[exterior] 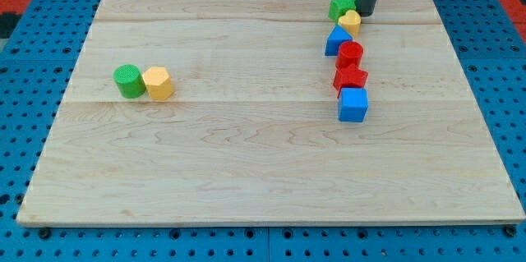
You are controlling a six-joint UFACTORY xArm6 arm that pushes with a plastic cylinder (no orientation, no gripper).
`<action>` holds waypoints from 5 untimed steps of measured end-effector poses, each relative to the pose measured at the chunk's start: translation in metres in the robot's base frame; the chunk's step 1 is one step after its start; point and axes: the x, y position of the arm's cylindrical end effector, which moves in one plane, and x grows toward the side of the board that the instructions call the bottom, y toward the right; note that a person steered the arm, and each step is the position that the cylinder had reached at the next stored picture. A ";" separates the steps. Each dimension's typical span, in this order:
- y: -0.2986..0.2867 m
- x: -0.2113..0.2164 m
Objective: Slightly push the yellow heart above to the blue triangle
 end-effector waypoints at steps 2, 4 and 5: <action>0.031 0.035; 0.019 0.034; 0.017 0.034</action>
